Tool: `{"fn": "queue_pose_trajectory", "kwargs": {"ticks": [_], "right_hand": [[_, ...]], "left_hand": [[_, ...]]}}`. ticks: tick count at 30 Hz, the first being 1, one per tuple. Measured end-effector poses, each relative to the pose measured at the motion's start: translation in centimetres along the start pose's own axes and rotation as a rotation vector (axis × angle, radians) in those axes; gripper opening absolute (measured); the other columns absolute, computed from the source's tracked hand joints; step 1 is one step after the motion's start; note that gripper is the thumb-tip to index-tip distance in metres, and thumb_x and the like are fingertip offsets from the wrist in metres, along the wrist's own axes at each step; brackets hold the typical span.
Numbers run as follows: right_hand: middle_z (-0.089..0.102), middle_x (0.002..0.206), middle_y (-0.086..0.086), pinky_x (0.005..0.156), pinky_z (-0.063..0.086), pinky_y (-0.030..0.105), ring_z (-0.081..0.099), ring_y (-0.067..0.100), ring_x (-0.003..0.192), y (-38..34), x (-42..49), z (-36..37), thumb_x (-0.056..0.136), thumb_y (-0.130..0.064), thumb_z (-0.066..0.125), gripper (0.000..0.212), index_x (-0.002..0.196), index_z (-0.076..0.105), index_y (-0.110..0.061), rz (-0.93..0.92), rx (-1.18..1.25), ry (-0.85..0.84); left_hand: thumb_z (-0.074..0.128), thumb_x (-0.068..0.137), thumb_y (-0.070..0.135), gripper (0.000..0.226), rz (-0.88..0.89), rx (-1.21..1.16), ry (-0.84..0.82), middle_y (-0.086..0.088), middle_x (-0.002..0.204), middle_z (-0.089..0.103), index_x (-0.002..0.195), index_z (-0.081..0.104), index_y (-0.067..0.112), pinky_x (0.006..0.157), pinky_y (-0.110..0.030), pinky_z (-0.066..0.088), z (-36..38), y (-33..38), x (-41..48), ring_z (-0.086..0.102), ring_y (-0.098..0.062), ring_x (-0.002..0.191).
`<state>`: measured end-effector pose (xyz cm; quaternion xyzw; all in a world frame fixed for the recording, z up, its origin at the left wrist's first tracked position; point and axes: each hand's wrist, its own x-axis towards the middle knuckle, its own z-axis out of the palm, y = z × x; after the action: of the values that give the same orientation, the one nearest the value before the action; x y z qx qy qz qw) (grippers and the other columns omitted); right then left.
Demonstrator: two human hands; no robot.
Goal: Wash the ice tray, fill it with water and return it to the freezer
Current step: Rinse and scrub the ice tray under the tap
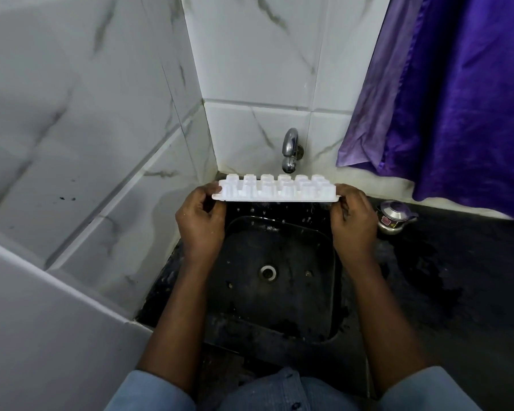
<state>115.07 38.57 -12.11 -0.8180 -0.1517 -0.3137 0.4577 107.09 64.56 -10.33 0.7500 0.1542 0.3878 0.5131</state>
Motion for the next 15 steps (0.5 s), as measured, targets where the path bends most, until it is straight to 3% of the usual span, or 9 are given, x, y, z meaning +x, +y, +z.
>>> {"fn": "queue_pose_trajectory", "kwargs": {"ticks": [3,6,8,11,15], "right_hand": [[0.068,0.104,-0.002,0.083,0.056,0.039,0.068,0.022,0.091,0.14,0.07,0.02,0.088,0.005,0.066,0.023,0.106,0.072,-0.009,0.01,0.008,-0.065],[0.068,0.107,0.003,0.086,0.054,0.033,0.066,0.021,0.097,-0.1,-0.6,-0.12,0.088,0.006,0.066,0.023,0.106,0.071,-0.007,-0.024,0.01,-0.05],[0.068,0.11,0.007,0.089,0.053,0.033,0.065,0.021,0.102,-0.04,-0.62,-0.17,0.087,0.008,0.065,0.022,0.105,0.069,-0.004,-0.028,-0.003,-0.03],[0.067,0.103,0.008,0.082,0.055,0.044,0.064,0.023,0.093,0.01,-0.4,-0.2,0.084,0.008,0.066,0.02,0.099,0.067,-0.005,-0.006,-0.028,-0.077],[0.067,0.106,0.008,0.084,0.051,0.031,0.065,0.024,0.097,0.0,-0.28,-0.56,0.084,0.008,0.066,0.019,0.099,0.068,-0.004,-0.019,-0.025,-0.028]], "left_hand": [[0.072,0.093,0.004,0.022,0.002,0.097,-0.023,0.002,0.106,0.08,0.112,0.08,0.011,0.087,-0.021,0.059,-0.13,0.06,0.34,0.074,-0.007,0.096],[0.073,0.092,0.002,0.021,-0.002,0.065,0.013,-0.002,0.11,0.081,0.111,0.08,0.008,0.089,-0.016,0.056,-0.22,-0.28,0.12,0.075,-0.007,0.1],[0.073,0.092,0.002,0.019,0.004,0.065,-0.013,-0.001,0.113,0.08,0.108,0.081,0.008,0.093,-0.022,0.059,-0.36,-0.65,-0.12,0.075,-0.009,0.104],[0.074,0.091,0.002,0.019,0.039,0.102,-0.038,0.0,0.112,0.08,0.107,0.081,0.009,0.093,-0.027,0.061,-0.62,-0.77,-0.16,0.076,-0.01,0.103],[0.074,0.092,0.005,0.013,0.048,0.098,-0.047,0.002,0.115,0.08,0.103,0.081,0.009,0.094,-0.027,0.06,-0.46,-0.56,0.07,0.075,-0.008,0.108]]}}
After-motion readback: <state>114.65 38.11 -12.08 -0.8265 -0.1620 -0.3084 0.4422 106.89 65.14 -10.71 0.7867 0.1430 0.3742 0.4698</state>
